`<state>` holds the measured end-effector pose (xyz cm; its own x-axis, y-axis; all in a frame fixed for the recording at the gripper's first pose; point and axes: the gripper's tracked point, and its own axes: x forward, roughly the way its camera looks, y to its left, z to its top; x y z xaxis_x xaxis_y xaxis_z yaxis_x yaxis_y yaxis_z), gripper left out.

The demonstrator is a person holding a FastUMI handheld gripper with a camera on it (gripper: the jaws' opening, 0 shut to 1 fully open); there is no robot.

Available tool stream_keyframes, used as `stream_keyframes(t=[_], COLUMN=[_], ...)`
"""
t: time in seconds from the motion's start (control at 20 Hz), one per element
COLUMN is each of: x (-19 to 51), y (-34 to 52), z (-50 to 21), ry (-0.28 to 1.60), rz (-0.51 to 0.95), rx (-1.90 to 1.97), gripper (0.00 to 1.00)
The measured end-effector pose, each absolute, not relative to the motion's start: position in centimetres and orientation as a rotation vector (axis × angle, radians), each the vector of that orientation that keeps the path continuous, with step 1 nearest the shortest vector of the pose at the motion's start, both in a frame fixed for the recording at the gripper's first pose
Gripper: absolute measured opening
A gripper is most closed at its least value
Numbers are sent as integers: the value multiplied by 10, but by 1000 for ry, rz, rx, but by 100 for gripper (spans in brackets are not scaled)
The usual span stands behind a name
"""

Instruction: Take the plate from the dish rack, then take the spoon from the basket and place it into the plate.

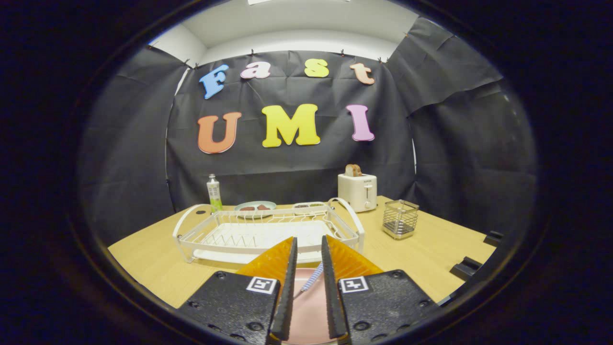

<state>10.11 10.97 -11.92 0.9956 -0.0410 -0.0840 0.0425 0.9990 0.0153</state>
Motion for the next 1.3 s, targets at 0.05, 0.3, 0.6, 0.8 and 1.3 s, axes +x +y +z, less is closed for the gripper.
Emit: stream_keyframes(t=[0.05,0.3,0.6,0.8,1.3], x=[98,78,40,9,-23], y=[104,85,63,56,22], z=[-116,-81,-30,-10,9], ry=[83,63,22,21,14], rz=[-48,-34,2,55,43], rx=[6,-22,-30,-33,-50], gripper=[40,74,99,99,99])
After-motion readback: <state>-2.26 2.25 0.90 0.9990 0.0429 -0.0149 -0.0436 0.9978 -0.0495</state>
